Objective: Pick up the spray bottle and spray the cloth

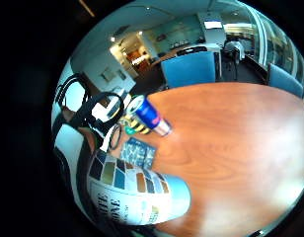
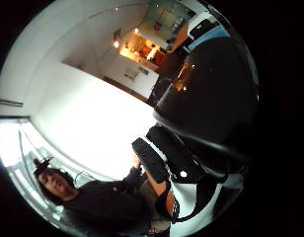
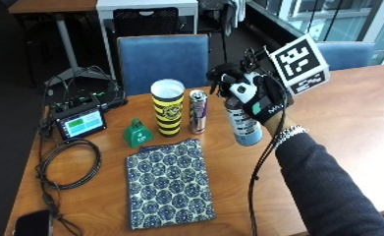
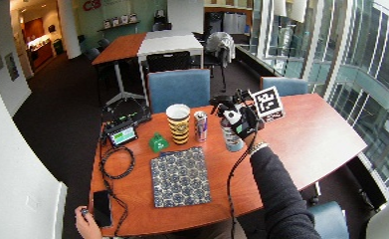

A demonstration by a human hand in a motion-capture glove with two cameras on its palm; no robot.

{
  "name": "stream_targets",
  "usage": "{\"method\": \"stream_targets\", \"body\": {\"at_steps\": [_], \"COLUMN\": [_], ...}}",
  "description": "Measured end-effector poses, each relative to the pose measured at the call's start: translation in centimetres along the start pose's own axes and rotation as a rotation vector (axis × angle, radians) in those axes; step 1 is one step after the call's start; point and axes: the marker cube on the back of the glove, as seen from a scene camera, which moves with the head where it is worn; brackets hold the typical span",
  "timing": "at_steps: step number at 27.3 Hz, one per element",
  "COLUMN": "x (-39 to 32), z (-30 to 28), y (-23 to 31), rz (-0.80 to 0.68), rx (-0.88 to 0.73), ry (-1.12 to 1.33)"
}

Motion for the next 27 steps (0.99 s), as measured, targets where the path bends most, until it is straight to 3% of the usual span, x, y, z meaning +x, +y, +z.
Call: {"method": "stream_targets", "body": {"at_steps": [6, 16, 27], "x": [-3.6, -6.7, -7.5], "z": [-1.4, -0.6, 2.4], "y": [0.2, 1.7, 3.0], "rz": [-0.106, -0.145, -0.157], "rx": [-0.16, -0.575, -0.795], "ry": [0.172, 0.58, 0.932]}}
